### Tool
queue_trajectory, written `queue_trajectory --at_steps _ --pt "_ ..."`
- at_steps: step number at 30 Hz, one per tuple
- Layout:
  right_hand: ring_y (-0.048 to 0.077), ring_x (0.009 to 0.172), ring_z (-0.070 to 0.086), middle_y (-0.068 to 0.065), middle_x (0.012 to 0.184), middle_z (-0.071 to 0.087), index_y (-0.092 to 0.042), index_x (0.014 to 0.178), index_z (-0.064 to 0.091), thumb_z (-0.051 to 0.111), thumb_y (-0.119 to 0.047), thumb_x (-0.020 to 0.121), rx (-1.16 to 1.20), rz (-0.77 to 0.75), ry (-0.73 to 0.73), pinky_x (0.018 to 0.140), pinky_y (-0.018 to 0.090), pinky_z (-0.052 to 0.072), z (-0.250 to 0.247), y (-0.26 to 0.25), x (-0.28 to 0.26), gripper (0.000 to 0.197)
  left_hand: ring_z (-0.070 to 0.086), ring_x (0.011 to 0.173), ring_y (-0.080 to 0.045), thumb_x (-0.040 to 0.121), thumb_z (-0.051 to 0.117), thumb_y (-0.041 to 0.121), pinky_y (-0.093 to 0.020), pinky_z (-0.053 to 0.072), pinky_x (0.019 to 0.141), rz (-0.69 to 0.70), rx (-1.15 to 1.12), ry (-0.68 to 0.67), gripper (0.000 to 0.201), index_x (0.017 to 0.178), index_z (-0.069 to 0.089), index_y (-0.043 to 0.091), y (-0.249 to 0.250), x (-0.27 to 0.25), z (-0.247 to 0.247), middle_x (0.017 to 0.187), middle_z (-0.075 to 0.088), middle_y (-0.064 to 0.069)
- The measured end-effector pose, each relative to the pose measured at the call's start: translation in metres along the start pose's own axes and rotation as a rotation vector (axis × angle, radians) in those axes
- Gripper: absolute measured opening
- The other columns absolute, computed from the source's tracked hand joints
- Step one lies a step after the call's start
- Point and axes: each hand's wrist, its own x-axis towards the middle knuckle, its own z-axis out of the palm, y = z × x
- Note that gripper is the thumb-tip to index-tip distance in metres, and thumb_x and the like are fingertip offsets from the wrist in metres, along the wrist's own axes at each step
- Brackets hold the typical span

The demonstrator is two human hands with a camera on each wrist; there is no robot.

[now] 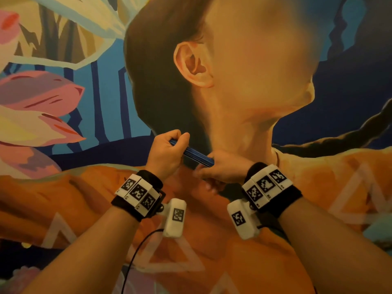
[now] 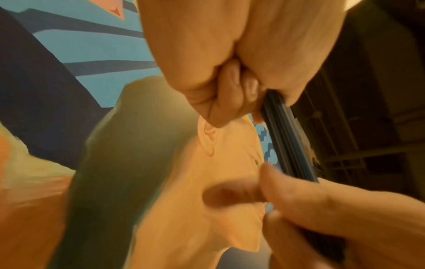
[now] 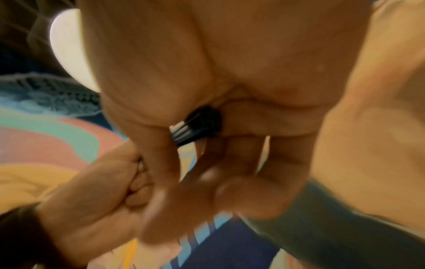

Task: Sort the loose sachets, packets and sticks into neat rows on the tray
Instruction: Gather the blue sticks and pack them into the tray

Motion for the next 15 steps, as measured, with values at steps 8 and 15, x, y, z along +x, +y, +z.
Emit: queue_trajectory --at_steps 8,15 --pt "0.022 0.059 0.059 0.004 0.067 0.059 -0.017 0.073 0.06 0.06 -0.029 0.093 -0.108 0.149 0.236 0.056 0.035 0.049 0.045 0.032 0.005 0.023 0.062 0.071 -0.019 0.088 0.064 0.052 -0.032 0.052 0.067 -0.388 -0.418 -0.135 0.052 0.115 0.063 0.007 -0.037 -0.046 0.017 0.086 0.067 -0.009" --pt "0.018 0.065 0.058 0.006 0.083 0.064 -0.012 0.097 0.062 0.056 -0.011 0.091 0.022 0.249 0.152 0.053 0.026 0.044 0.1 0.069 -0.005 0.009 0.071 0.09 -0.017 0.103 0.045 0.011 -0.032 0.054 0.079 -0.606 -0.676 -0.127 0.021 0.12 0.057 0.009 -0.071 -0.105 0.043 0.102 0.074 -0.007"
